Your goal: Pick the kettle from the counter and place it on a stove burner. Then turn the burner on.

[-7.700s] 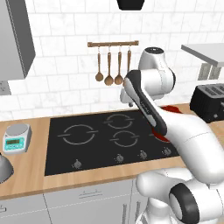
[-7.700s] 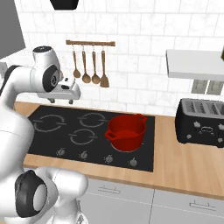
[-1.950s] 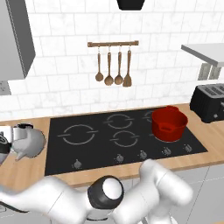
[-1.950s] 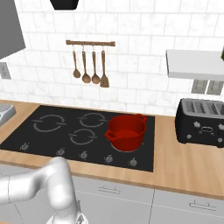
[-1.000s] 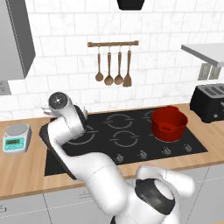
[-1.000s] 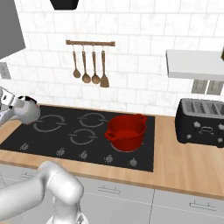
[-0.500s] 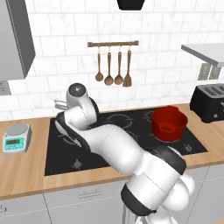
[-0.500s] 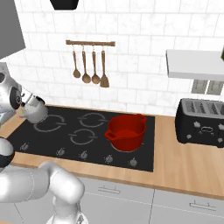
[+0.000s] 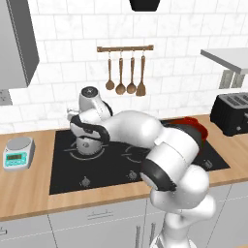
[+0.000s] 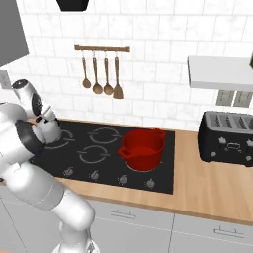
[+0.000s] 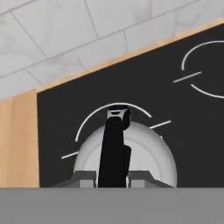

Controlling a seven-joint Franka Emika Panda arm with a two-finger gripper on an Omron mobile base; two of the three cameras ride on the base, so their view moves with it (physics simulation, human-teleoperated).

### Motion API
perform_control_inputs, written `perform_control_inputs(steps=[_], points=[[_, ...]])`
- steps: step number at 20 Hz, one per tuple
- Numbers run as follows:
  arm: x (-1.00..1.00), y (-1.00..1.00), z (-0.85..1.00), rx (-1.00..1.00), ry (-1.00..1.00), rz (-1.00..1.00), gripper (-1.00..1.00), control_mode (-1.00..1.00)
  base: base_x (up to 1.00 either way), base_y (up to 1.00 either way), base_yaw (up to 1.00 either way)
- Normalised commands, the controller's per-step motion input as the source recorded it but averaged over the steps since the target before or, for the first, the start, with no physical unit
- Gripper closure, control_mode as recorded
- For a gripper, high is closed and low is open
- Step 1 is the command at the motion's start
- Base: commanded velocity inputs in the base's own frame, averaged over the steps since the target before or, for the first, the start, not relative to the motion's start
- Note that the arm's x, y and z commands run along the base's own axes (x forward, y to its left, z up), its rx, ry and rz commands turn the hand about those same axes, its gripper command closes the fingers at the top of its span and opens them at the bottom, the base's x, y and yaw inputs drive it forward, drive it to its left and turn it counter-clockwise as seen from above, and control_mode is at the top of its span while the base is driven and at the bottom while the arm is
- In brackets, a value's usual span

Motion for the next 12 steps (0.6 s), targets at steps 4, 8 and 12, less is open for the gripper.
perform_control_inputs(steps=[4,8,12], points=[[0.06,0.0,-0.15,0.0,0.13,0.0,1.0,-1.0,0.0,0.0,0.0],[0.0,0.0,-0.35,0.0,0.11,0.0,1.0,-1.0,0.0,0.0,0.0],[0.07,0.0,-0.24,0.0,0.05,0.0,1.0,-1.0,0.0,0.0,0.0]])
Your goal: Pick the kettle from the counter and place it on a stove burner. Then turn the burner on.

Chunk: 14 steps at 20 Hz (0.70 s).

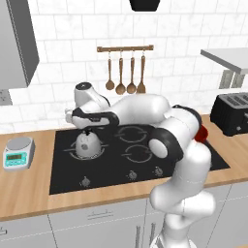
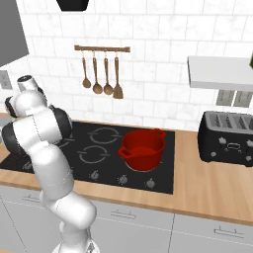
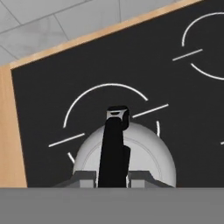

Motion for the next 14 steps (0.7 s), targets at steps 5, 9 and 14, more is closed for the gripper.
perform_control_inputs(steps=[5,9,14], points=[[0.45,-0.02,0.0,0.0,-0.02,-0.03,1.0,-1.0,0.0,0.0,0.0],[0.43,-0.01,0.0,0.0,0.0,0.0,1.0,-1.0,0.0,0.0,0.0],[0.23,0.0,0.0,0.0,0.0,0.0,-1.0,-1.0,0.0,0.0,0.0]])
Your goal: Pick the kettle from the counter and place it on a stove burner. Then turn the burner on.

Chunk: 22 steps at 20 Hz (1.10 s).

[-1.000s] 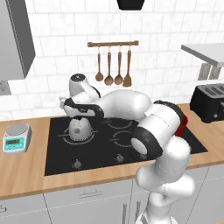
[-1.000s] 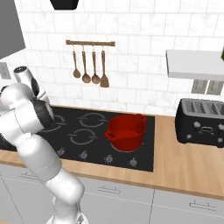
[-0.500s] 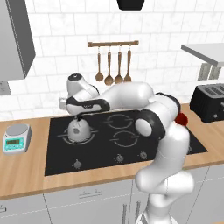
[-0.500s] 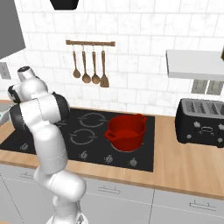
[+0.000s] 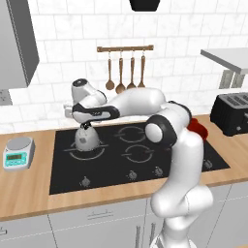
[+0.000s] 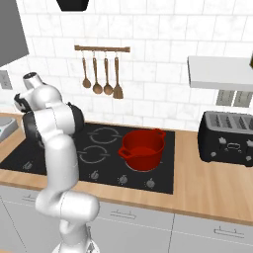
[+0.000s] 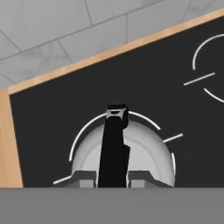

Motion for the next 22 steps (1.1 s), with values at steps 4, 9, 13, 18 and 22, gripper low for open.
perform_control_inputs(steps=[4,9,13,18,22], points=[[0.01,0.0,0.0,0.0,0.0,0.0,-1.0,-1.0,0.0,0.0,0.0],[-0.01,0.0,0.0,0.0,0.0,0.0,-1.0,-1.0,0.0,0.0,0.0],[-0.59,0.0,0.13,0.01,0.0,0.0,-1.0,-1.0,0.0,0.0,0.0],[-1.0,0.0,0.36,0.0,0.0,0.13,-1.0,-1.0,0.0,0.0,0.0],[-0.94,0.12,-0.37,-0.06,0.27,0.25,-1.0,-1.0,0.0,0.0,0.0]])
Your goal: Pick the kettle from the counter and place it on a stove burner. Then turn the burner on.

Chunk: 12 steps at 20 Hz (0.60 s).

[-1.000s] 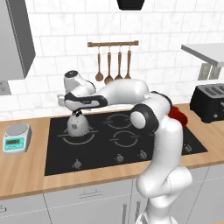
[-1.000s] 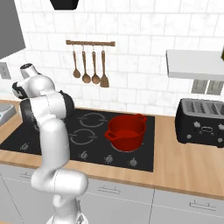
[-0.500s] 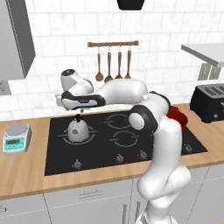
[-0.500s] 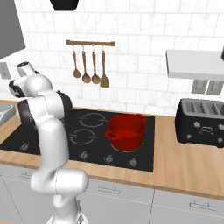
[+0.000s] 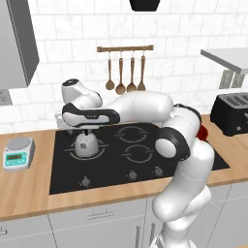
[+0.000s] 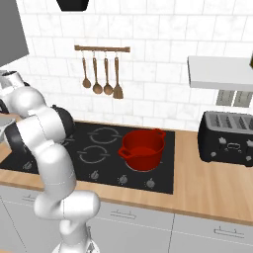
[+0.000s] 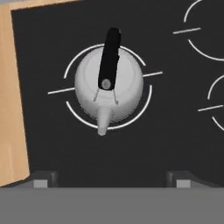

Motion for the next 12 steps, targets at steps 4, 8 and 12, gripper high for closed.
perform_control_inputs(steps=[4,8,12], points=[[-0.64,0.01,-0.93,-0.05,0.4,0.29,-1.0,-1.0,0.0,0.0,0.0],[-0.45,0.0,-1.0,0.01,0.32,0.16,-1.0,-1.0,0.0,0.0,0.0],[-0.02,0.06,-0.79,0.03,0.25,0.11,-1.0,-1.0,0.0,0.0,0.0]])
